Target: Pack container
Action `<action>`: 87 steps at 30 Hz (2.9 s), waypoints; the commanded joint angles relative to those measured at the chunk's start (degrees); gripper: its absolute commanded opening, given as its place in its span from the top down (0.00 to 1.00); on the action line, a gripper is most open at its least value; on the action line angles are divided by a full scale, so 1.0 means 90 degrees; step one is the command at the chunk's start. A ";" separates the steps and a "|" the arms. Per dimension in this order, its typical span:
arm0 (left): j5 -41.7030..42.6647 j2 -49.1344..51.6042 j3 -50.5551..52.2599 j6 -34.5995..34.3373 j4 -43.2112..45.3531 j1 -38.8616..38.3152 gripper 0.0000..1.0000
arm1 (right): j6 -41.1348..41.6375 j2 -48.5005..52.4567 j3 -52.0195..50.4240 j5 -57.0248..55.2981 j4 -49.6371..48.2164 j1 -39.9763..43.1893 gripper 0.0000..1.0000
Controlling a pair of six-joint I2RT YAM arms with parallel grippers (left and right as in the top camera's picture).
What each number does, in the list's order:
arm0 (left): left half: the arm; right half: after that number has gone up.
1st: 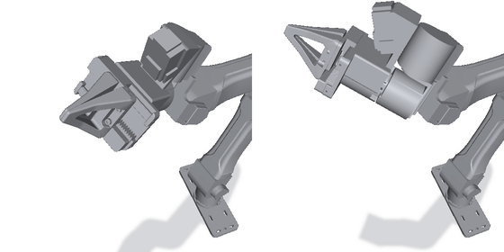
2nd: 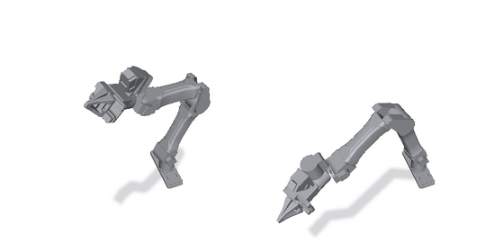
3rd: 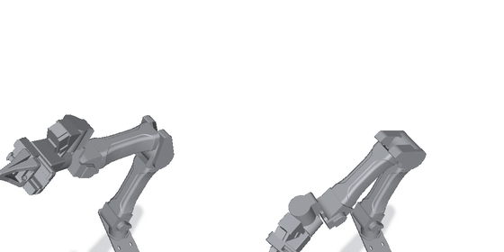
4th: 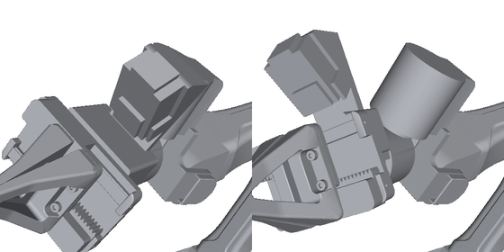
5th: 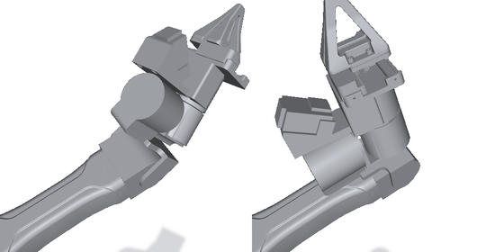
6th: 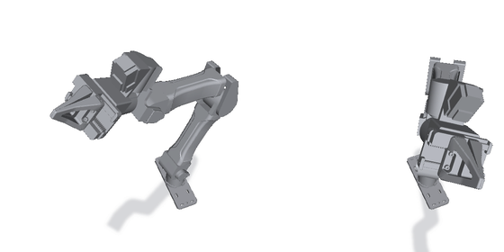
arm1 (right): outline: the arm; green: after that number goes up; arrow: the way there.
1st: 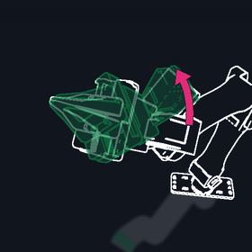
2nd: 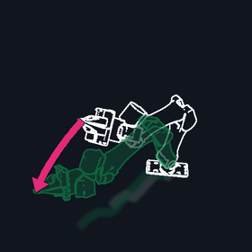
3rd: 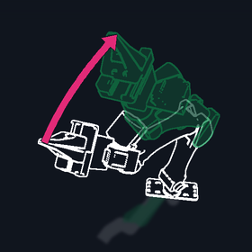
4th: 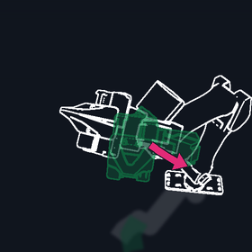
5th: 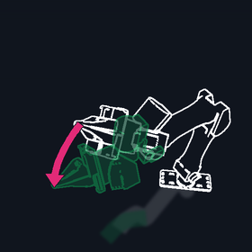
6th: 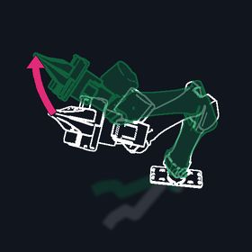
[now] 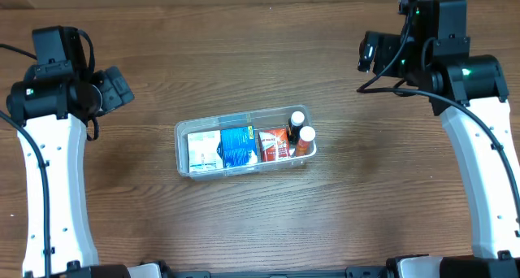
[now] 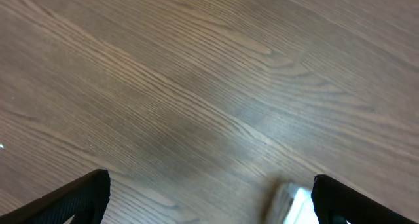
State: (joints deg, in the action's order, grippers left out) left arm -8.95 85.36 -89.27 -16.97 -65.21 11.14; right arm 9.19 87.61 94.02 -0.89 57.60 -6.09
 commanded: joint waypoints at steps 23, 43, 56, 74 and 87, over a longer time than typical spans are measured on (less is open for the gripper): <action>0.0950 -0.6186 0.4607 0.1076 0.1064 0.0007 0.00 | 0.0143 -0.6079 -0.4619 -0.0612 -0.0090 -0.0007 0.00; 0.0950 -0.6159 0.4607 0.1076 0.0221 0.0007 0.00 | 0.0143 -0.6101 -0.4629 -0.0610 0.0325 -0.0007 0.00; 0.0950 -0.6159 0.4607 0.1078 0.0221 0.0007 0.00 | -0.0410 -0.8301 -0.6970 0.0398 -0.1921 -0.0036 0.00; 0.0950 -0.6159 0.4607 0.1078 0.0221 0.0007 0.00 | -0.2045 -0.9717 -1.0001 0.0913 -0.6773 -0.0165 0.00; 0.0950 -0.6159 0.4607 0.1078 0.0221 0.0007 0.00 | -0.1783 -0.9717 -1.0392 0.0879 -0.5935 -0.0192 0.00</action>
State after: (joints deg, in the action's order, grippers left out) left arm -1.04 30.06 -47.97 -7.49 -63.29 11.14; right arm -7.44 0.80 1.04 7.07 4.58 -7.35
